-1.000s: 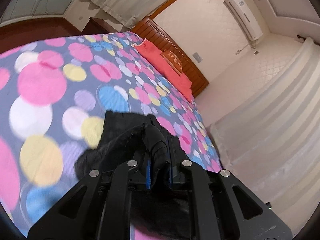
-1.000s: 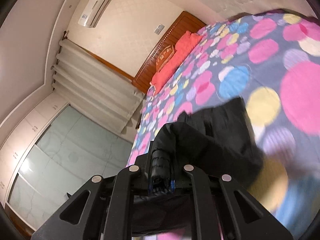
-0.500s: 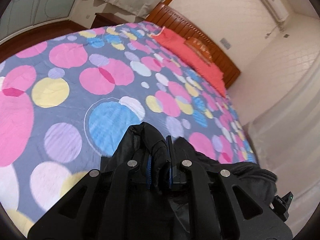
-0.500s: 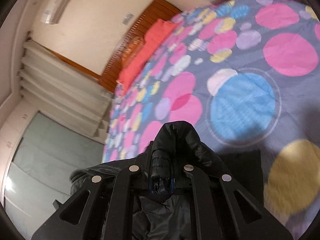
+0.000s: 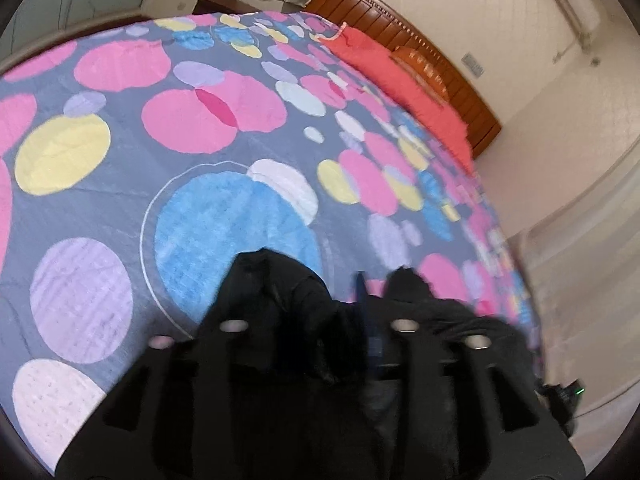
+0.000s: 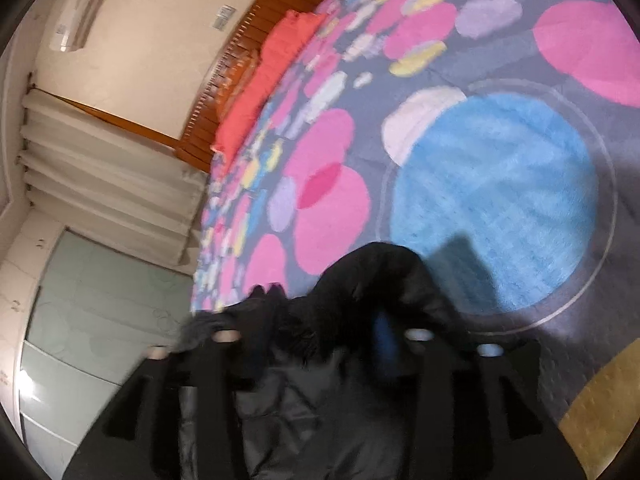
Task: Fold large clothes
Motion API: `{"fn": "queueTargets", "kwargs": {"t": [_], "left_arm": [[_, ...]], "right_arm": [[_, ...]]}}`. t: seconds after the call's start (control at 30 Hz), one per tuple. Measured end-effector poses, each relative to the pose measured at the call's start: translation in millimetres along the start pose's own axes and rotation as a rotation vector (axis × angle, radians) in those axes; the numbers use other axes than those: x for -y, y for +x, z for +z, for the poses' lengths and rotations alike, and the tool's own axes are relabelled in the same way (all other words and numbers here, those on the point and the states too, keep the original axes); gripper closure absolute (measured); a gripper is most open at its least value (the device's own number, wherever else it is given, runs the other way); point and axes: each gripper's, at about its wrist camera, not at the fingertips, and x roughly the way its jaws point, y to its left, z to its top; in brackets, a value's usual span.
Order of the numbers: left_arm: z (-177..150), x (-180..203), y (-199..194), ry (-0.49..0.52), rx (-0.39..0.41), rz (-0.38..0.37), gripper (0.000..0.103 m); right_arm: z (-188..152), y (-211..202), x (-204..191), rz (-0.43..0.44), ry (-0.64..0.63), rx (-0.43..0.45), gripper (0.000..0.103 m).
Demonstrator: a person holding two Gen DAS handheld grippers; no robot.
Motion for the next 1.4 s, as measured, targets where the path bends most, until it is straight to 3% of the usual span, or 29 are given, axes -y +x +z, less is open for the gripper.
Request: {"fn": "queueTargets", "kwargs": {"t": [0.03,0.1,0.2,0.27,0.43,0.63,0.73,0.83,1.03,1.4], "left_arm": [[2,1,-3,-0.015,0.009,-0.014,0.043],[5,4,-17,-0.030,0.040,-0.021,0.029],[7,10,-44,-0.022,0.092,-0.026,0.025],[0,19,-53,-0.002,0.094,-0.016,0.025],[-32,57,-41,0.244,0.098,0.150,0.025],[-42,68,3,0.363,0.100,0.298,0.025],[-43,60,27,0.369,0.052,0.368,0.025],[-46,46,47,0.343,-0.004,0.399,0.024],[-49,39,65,0.340,-0.037,0.417,0.021],[-56,43,82,0.381,-0.018,0.479,0.019]], "right_arm": [[0,-10,-5,0.006,-0.013,0.021,0.038],[-1,-22,-12,0.026,-0.027,0.032,0.038],[-7,-36,-26,0.022,-0.066,0.051,0.038],[-19,-41,-46,-0.049,-0.155,0.077,0.038],[-48,-6,-95,-0.255,-0.387,0.064,0.038],[-70,55,-124,-0.444,-0.641,0.045,0.038],[-78,82,-120,-0.538,-0.727,0.017,0.038],[-80,99,-105,-0.578,-0.731,-0.025,0.038],[-84,113,-96,-0.614,-0.728,-0.036,0.036],[-84,120,-88,-0.616,-0.716,-0.016,0.035]]}}
